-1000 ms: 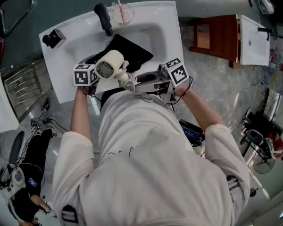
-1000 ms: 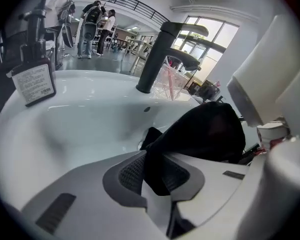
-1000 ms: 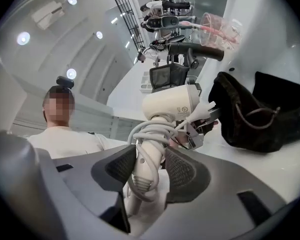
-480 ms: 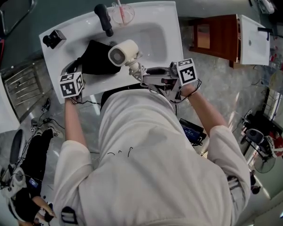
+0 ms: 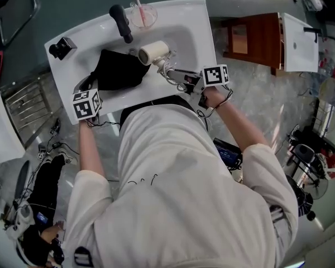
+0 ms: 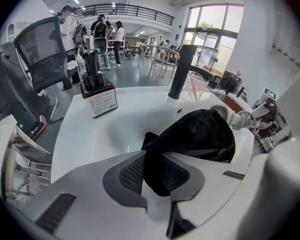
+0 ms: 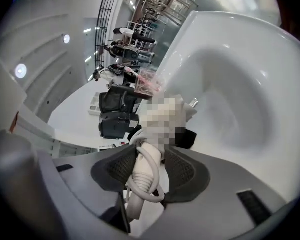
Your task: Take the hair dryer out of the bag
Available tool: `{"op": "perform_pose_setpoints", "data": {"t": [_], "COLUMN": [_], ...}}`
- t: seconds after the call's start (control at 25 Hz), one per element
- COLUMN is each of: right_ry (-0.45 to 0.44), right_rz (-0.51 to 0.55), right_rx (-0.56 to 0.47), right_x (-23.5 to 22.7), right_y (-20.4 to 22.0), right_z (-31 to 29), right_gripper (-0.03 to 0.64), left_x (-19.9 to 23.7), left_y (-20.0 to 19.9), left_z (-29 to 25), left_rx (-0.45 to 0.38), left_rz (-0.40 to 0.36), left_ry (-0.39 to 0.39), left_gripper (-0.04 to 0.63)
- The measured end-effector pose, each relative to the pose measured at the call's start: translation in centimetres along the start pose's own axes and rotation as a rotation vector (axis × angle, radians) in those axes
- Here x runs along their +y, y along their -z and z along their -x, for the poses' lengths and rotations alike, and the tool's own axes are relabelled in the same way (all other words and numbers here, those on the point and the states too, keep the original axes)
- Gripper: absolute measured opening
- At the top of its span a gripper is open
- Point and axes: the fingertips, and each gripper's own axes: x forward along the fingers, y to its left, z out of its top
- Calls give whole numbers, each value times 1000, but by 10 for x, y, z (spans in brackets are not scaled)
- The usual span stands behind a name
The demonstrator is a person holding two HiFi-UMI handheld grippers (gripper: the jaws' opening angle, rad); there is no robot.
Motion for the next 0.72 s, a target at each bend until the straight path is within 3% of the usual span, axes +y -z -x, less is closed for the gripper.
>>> {"op": "perform_pose_setpoints", "data": {"t": [0.16, 0.28, 0.44, 0.72], "right_ry": [128, 204, 283, 409], "right_rz": [0, -5, 21, 159], "right_rx": [-32, -34, -18, 44], "right_x": [-24, -40, -54, -63], "right_y": [-12, -20, -25, -19], "right_z": [-3, -5, -15, -34], "right_gripper": [179, 181, 179, 179], "left_x": [2, -7, -22, -34], "left_y": [8, 11, 13, 14], "left_z": [-1, -7, -14, -21], "left_rx": [13, 15, 24, 32], "left_rz": [12, 59, 58, 39], "left_ry": [-3, 41, 81, 108], "left_gripper": [78, 78, 78, 78]}}
